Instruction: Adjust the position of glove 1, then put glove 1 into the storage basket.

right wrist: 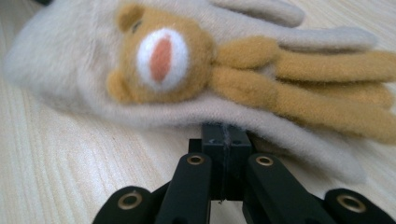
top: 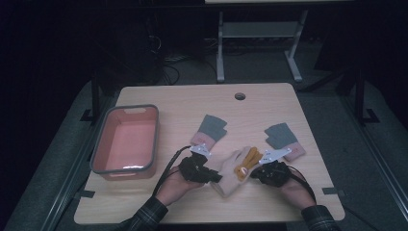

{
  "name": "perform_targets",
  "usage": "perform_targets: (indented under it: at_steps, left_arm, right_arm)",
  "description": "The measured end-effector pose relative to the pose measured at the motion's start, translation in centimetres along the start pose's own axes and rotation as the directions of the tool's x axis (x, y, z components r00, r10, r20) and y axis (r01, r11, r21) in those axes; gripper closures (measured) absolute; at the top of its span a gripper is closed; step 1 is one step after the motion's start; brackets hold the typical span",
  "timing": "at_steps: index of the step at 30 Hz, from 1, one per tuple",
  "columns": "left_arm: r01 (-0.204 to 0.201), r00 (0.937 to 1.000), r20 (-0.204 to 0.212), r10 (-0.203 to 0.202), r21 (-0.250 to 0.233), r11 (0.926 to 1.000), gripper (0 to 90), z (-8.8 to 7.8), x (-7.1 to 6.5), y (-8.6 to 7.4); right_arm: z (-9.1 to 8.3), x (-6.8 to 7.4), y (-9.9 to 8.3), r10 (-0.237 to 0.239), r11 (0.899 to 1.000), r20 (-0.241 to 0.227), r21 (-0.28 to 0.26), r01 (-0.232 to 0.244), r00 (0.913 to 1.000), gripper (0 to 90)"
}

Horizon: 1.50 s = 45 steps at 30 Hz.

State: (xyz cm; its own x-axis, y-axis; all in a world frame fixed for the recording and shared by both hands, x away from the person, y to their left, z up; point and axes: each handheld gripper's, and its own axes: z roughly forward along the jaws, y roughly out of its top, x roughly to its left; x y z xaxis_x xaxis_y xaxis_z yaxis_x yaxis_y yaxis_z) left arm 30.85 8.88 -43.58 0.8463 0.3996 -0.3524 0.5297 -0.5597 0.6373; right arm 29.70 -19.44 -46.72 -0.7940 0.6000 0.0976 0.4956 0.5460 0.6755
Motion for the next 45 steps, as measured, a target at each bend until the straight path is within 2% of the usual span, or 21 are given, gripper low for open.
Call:
perform_targets:
  at_steps: [1, 2, 5, 8, 10, 11, 14, 16, 17, 18, 20, 22, 24, 27, 30, 35, 36, 38, 41, 43, 45]
  left_arm:
    - [0.000, 1.0000, 0.000, 0.000, 0.000, 1.0000, 77.7, 0.0, 0.0, 0.0]
    - [-0.023, 0.9977, -0.063, 0.025, 0.039, 0.9990, 76.7, 0.4, 0.0, -0.1]
    - [-0.018, 0.9973, -0.070, 0.022, 0.054, 0.9984, 70.4, 0.7, 0.4, -0.3]
    - [-0.028, 0.9955, -0.089, 0.031, 0.041, 0.9988, 54.0, 0.4, 0.4, -0.3]
    - [-0.037, 0.9939, -0.103, 0.039, 0.023, 0.9991, 45.1, 0.1, 0.3, 0.0]
    - [-0.047, 0.9946, -0.092, 0.047, 0.004, 0.9989, 39.6, 0.0, 0.3, 0.3]
    - [-0.089, 0.9883, -0.125, 0.087, -0.012, 0.9959, 27.6, 0.2, 0.2, 0.9]
    - [-0.099, 0.9870, -0.129, 0.096, -0.013, 0.9950, 22.9, 0.4, 0.2, 1.3]
    - [-0.099, 0.9870, -0.129, 0.096, -0.013, 0.9950, 21.1, 0.4, 0.2, 1.3]
    - [-0.108, 0.9868, -0.123, 0.105, -0.020, 0.9939, 20.0, 0.8, 0.2, 1.8]
    - [-0.112, 0.9868, -0.120, 0.110, -0.017, 0.9935, 17.5, 1.3, 0.3, 2.3]
    - [-0.105, 0.9881, -0.114, 0.103, -0.018, 0.9943, 17.5, 1.8, 0.4, 2.7]
    - [-0.113, 0.9865, -0.120, 0.112, 0.000, 0.9936, 17.1, 2.4, 0.5, 2.9]
    - [-0.095, 0.9874, -0.126, 0.096, 0.012, 0.9954, 15.9, 3.6, 0.6, 2.8]
    - [-0.098, 0.9864, -0.130, 0.101, 0.032, 0.9947, 15.9, 4.2, 0.8, 2.7]
    - [-0.091, 0.9878, -0.122, 0.097, 0.052, 0.9945, 15.3, 5.1, 1.0, 2.4]
    - [-0.071, 0.9910, -0.110, 0.076, 0.049, 0.9963, 15.5, 5.3, 1.0, 2.3]
    - [-0.076, 0.9935, -0.080, 0.080, 0.054, 0.9956, 20.5, 5.3, 1.3, 2.2]
    - [-0.076, 0.9947, -0.065, 0.080, 0.048, 0.9959, 27.6, 5.2, 1.3, 2.2]
    - [-0.075, 0.9956, -0.054, 0.077, 0.044, 0.9962, 34.3, 5.3, 1.3, 2.1]
    - [-0.073, 0.9971, -0.019, 0.074, 0.042, 0.9965, 43.3, 5.3, 1.4, 2.1]
  right_arm:
    - [0.0, 0.0, 0.0, 0.000, 1.000, 0.000, 0.000, 0.000, 1.0000, 89.9]
    - [0.0, 0.0, 0.0, 0.000, 1.000, 0.000, 0.000, 0.000, 1.0000, 89.9]
    - [0.0, 0.0, 0.0, -0.006, 1.000, 0.002, 0.002, 0.006, 1.0000, 89.8]
    - [-0.2, 0.0, 0.0, 0.002, 1.000, 0.004, -0.008, -0.002, 1.0000, 86.7]
    - [-0.7, -0.2, -0.2, 0.009, 1.000, 0.013, -0.016, -0.009, 0.9999, 79.8]
    - [-1.0, -0.3, -0.3, 0.015, 1.000, 0.014, -0.023, -0.015, 0.9998, 76.1]
    - [-1.7, -0.4, -1.1, 0.019, 0.999, 0.045, -0.028, -0.018, 0.9988, 62.5]
    - [-2.1, -0.7, -1.5, 0.029, 0.999, 0.066, -0.022, -0.027, 0.9974, 52.5]
    - [-2.1, -0.7, -1.5, 0.029, 0.999, 0.066, -0.022, -0.027, 0.9974, 52.5]
    - [-2.5, -0.8, -1.9, 0.045, 0.999, 0.091, -0.026, -0.043, 0.9948, 40.4]
    - [-2.6, -1.0, -2.1, 0.054, 0.998, 0.110, -0.023, -0.052, 0.9925, 33.2]
    - [-2.8, -1.2, -2.6, 0.070, 0.998, 0.122, -0.017, -0.068, 0.9900, 28.4]
    - [-2.9, -1.3, -3.1, 0.076, 0.997, 0.133, -0.017, -0.074, 0.9882, 25.8]
    - [-2.9, -1.5, -3.5, 0.072, 0.997, 0.153, -0.020, -0.070, 0.9856, 24.1]
    - [-2.7, -1.6, -3.5, 0.070, 0.998, 0.165, -0.017, -0.068, 0.9837, 23.7]
    - [-2.5, -1.7, -3.6, 0.070, 0.997, 0.156, -0.028, -0.066, 0.9853, 22.9]
    - [-2.5, -1.7, -3.7, 0.073, 0.997, 0.154, -0.029, -0.069, 0.9853, 22.6]
    - [-2.5, -1.8, -3.7, 0.069, 0.997, 0.152, -0.034, -0.065, 0.9860, 22.1]
    - [-2.4, -1.8, -3.7, 0.071, 0.997, 0.148, -0.041, -0.065, 0.9864, 21.4]
    - [-2.4, -1.9, -3.8, 0.067, 0.997, 0.147, -0.045, -0.061, 0.9868, 20.7]
    - [-2.4, -1.9, -3.8, 0.070, 0.997, 0.146, -0.048, -0.064, 0.9868, 20.2]
